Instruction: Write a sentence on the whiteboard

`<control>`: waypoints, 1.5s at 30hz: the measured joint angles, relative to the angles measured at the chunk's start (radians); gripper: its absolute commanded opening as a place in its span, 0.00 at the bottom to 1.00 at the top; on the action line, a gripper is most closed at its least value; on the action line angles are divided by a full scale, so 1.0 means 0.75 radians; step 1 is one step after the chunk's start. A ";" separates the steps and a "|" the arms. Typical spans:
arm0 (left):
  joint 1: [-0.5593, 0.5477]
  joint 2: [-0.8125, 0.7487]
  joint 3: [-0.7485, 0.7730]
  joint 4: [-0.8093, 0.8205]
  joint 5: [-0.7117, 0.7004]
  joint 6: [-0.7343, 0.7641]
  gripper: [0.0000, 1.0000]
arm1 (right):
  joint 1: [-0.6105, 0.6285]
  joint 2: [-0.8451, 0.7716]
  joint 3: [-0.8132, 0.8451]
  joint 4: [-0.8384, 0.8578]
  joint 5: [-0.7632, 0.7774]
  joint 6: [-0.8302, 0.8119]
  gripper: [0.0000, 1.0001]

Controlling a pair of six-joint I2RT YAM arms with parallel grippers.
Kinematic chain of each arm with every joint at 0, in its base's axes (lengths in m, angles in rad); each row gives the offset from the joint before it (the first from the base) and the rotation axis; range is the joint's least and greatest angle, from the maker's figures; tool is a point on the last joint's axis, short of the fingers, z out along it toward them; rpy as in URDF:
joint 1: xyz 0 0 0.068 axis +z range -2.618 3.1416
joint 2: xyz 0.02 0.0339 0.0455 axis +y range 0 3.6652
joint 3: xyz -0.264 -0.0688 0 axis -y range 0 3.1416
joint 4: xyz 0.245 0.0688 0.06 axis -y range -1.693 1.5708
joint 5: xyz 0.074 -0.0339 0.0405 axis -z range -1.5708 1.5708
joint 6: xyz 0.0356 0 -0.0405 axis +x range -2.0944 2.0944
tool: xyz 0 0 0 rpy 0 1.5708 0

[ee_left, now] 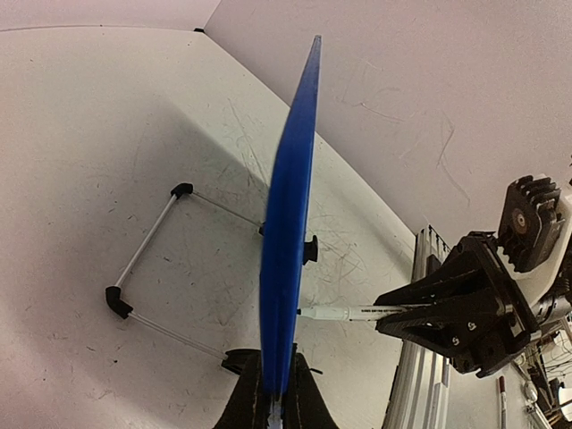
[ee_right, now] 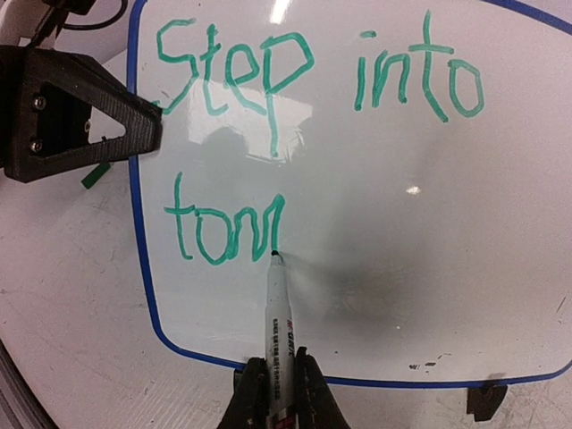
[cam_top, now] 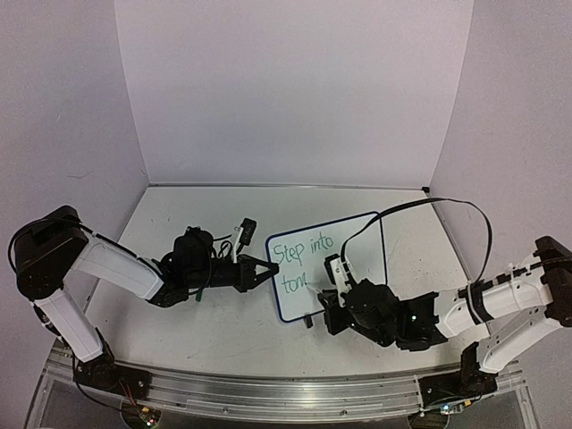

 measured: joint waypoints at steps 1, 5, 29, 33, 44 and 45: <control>0.000 0.000 0.000 0.000 0.000 0.000 0.00 | 0.000 -0.002 0.000 -0.003 0.000 0.001 0.00; 0.000 0.000 0.000 0.001 0.001 0.000 0.00 | -0.001 -0.022 -0.002 -0.027 0.000 0.001 0.00; -0.001 0.000 0.000 0.001 0.002 -0.001 0.00 | -0.040 -0.076 -0.023 0.052 0.010 -0.061 0.00; -0.001 0.000 0.000 0.001 0.002 -0.001 0.00 | -0.041 -0.062 -0.023 0.056 0.010 -0.064 0.00; -0.001 0.000 0.000 0.001 0.002 -0.001 0.00 | -0.040 -0.043 -0.023 0.064 0.003 -0.064 0.00; -0.001 0.000 0.000 0.001 0.002 0.000 0.00 | -0.040 -0.043 -0.023 0.063 0.001 -0.064 0.00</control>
